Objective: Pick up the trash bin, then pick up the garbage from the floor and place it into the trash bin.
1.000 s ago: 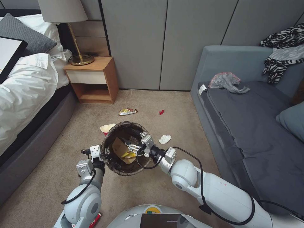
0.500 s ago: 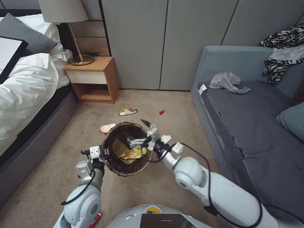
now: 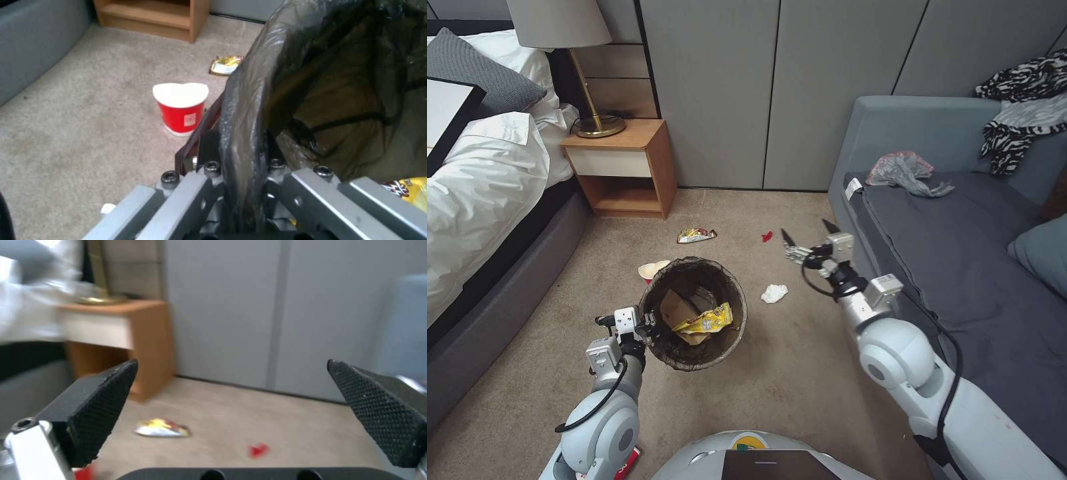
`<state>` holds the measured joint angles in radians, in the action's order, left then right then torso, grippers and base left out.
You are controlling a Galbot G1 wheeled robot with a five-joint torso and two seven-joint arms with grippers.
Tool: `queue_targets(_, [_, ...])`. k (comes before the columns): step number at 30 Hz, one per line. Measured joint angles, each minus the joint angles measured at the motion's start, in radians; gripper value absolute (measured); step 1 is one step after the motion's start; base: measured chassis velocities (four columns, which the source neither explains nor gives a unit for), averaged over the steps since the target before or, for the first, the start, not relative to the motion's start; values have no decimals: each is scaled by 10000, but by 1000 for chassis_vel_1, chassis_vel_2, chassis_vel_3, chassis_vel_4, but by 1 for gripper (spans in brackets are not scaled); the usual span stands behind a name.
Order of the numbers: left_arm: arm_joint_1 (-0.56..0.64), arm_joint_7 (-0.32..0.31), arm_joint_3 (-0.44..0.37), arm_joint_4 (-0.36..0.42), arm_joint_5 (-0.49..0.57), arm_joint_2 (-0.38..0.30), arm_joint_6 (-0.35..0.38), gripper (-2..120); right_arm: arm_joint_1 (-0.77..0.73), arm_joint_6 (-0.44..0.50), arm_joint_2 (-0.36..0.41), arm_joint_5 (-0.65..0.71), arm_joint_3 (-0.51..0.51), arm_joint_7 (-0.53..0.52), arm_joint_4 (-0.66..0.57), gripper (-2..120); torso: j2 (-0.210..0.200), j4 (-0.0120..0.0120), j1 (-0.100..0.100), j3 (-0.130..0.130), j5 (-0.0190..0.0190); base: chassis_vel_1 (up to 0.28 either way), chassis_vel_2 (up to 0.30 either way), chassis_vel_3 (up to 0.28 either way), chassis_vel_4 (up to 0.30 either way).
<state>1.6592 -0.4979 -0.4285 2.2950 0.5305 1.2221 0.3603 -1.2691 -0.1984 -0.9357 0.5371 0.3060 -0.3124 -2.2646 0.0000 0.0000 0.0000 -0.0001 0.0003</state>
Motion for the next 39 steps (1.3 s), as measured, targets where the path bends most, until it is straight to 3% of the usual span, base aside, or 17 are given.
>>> queue_targets(5, [-30,33,-85,-104,-52,0,-60,0,-1346,-19,-295,-607,1125,-86,61,100,0,-3,0,1,-1,0,0,0,0])
queue_targets(19, [-80,39,-95,-198,-87,25,-84,0,-1906,104,-600,-1158,1227,-323,247,100,0,1,0,1,-2,0,0,0,0])
queue_targets(23, [-107,89,-97,-246,-293,66,-146,0,-2504,372,-1226,-2017,1235,-495,615,100,0,-2,0,1,-2,0,0,0,0])
queue_targets(32, [-76,131,-189,-298,-400,58,-232,0,-2825,605,-2008,-2506,1250,-518,746,100,0,0,0,0,-5,0,0,0,0])
queue_targets(39, [-90,143,-157,-323,-447,108,-256,0,-2838,617,-2229,-2690,1154,-512,802,100,0,0,0,0,-4,0,0,0,0])
